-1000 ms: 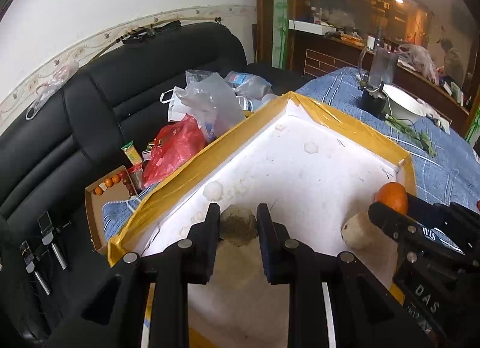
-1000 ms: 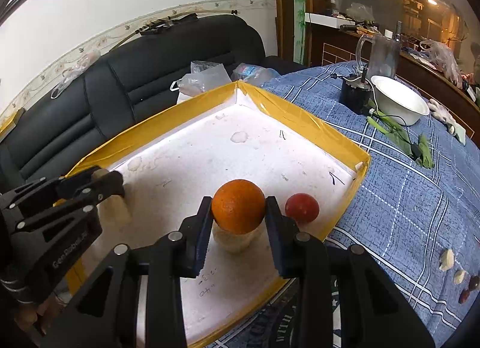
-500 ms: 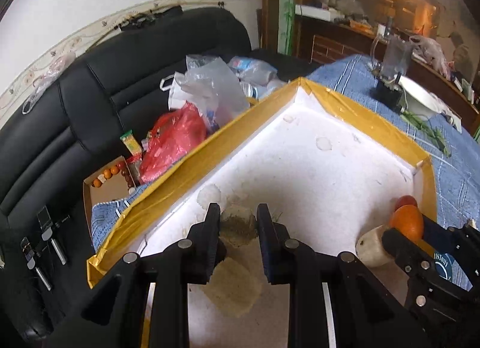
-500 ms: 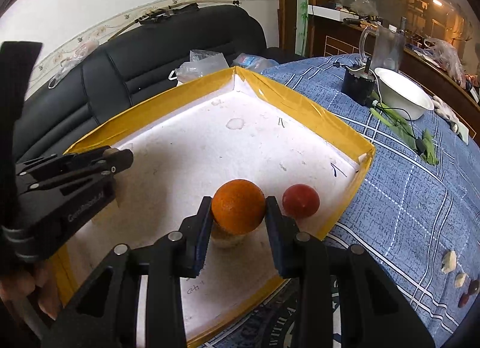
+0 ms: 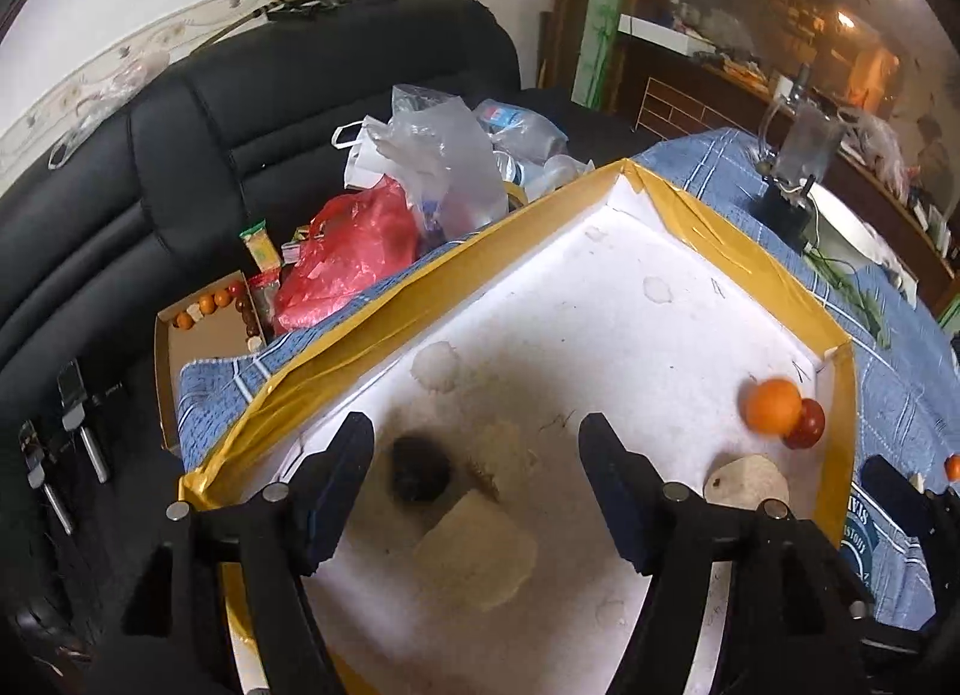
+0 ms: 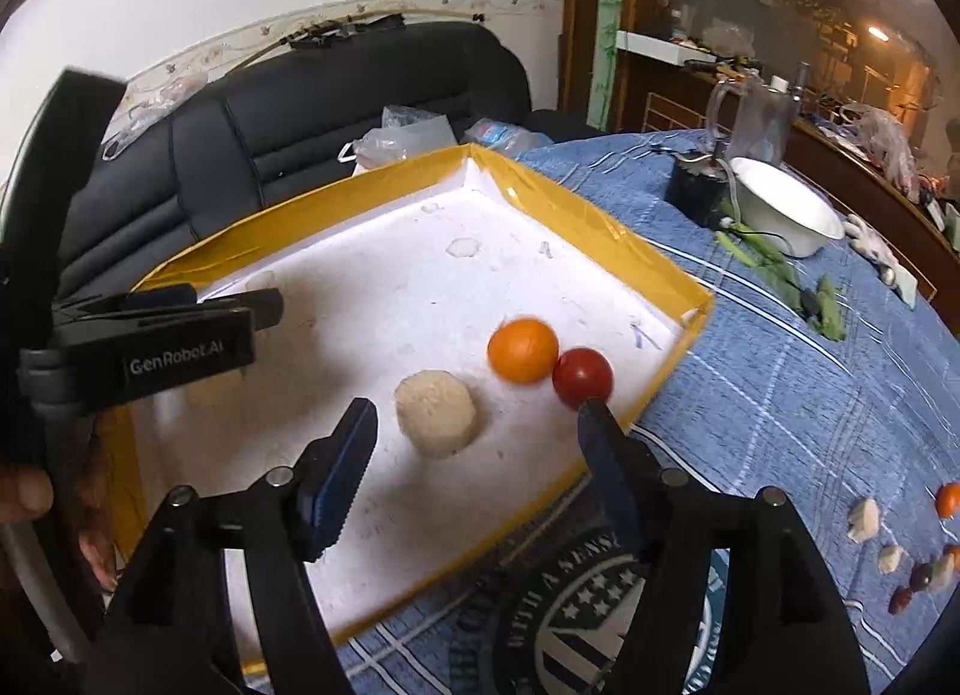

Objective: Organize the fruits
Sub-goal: 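Open the right tool over the tray while the left tool releases the tan lump, then move both open tools back over the remaining items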

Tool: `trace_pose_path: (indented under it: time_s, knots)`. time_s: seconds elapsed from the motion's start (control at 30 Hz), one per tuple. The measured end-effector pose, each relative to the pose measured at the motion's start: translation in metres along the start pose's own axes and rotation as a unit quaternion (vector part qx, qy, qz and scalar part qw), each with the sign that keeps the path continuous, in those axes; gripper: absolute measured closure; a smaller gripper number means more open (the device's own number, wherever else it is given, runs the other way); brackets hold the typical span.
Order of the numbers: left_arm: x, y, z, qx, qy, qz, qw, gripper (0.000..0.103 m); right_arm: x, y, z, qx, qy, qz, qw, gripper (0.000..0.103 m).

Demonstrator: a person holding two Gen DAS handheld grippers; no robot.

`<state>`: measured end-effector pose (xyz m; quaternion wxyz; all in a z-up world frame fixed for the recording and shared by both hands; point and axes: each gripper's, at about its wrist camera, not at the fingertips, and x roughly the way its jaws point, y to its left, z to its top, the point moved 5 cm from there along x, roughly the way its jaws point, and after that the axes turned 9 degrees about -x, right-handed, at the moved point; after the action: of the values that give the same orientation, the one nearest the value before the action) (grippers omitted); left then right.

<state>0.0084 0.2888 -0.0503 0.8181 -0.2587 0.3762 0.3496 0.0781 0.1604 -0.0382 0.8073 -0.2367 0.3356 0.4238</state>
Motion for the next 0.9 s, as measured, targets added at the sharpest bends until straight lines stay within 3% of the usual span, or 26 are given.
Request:
trace_pose_path:
  time_s: [0.27,0.53,0.77,0.9]
  knots:
    - [-0.011,-0.011,-0.008,0.007,-0.009,-0.015,0.9998,0.026,-0.027,-0.031,-0.022,0.041,-0.013,-0.022,0.999,0.019]
    - [-0.038,-0.053,-0.021,0.050,-0.045,-0.055,0.9962,0.024,-0.044,-0.074,-0.061,0.102,-0.006,-0.046,0.994,0.018]
    - [-0.059,-0.124,-0.046,0.125,-0.062,-0.113,0.9837,0.024,-0.082,-0.137,-0.111,0.172,-0.008,-0.102,0.980,0.018]
    - [-0.059,-0.170,-0.067,0.171,-0.052,-0.138,0.9742,0.024,-0.106,-0.180,-0.147,0.223,0.003,-0.144,0.964,0.018]
